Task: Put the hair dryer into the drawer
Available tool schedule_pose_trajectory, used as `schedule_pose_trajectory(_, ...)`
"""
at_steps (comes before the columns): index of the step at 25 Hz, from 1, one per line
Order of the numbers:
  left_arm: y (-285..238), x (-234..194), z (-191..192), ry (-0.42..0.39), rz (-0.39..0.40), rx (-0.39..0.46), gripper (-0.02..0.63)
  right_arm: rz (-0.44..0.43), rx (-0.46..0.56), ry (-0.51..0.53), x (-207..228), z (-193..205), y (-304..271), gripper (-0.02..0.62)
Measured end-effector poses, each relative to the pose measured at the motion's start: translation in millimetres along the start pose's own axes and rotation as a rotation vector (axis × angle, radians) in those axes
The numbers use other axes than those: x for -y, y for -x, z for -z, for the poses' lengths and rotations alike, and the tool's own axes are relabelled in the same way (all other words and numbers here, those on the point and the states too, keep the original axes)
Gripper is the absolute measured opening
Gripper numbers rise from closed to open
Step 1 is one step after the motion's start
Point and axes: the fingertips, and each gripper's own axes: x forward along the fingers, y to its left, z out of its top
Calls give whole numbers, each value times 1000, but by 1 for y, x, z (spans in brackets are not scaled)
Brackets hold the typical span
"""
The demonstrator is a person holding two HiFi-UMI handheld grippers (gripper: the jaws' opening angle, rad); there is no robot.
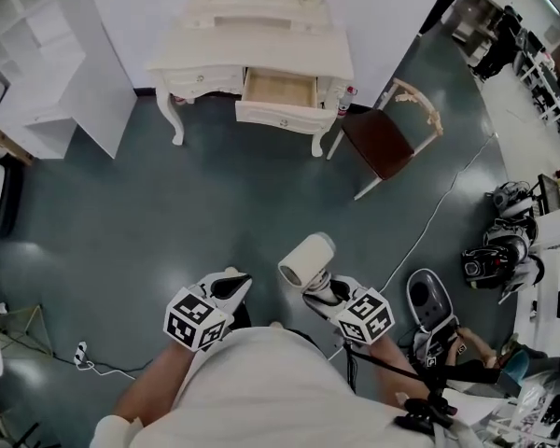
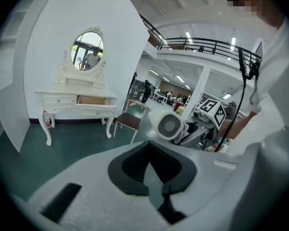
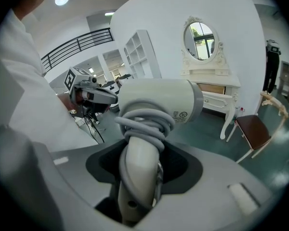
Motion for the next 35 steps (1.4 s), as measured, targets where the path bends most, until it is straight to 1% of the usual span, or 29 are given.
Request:
schedule_pose_trajectory(3, 1, -30, -28, -30, 35, 15, 2, 32, 4, -2, 14, -33, -16, 209)
schedule_pose_trajectory(6, 10, -65, -46, -43, 51, 18, 2, 47, 5, -10, 22, -65, -39, 209)
schedule_pose_trajectory(11, 28, -130, -55, -31, 62, 7, 2, 66, 7, -9, 30, -115, -81, 209)
schedule_pose_trajectory(14, 29, -161, -55, -21, 65, -1, 2, 79, 6, -16, 37, -133, -100, 209)
schedule_pose_trajectory(17, 30, -178, -60, -1, 72, 10, 2, 83, -9, -18, 43, -145, -112, 209)
schedule_pose_trajectory(21, 22, -200, -73, -5, 80, 14, 2, 86, -16, -9, 61, -166, -127, 209)
schedule_pose_trajectory(26, 10, -221, -86, 3, 68, 7, 2, 74, -18, -6, 85, -184, -141, 209)
schedule_pose_trajectory(31, -14, -250, -113, 3, 39, -7, 2, 60, -18, -5, 128, -203, -153, 209)
schedule_pose_trajectory(35, -40, -275, -152, -8, 14, -13, 0, 47, -17, 10, 174, -230, -160, 209)
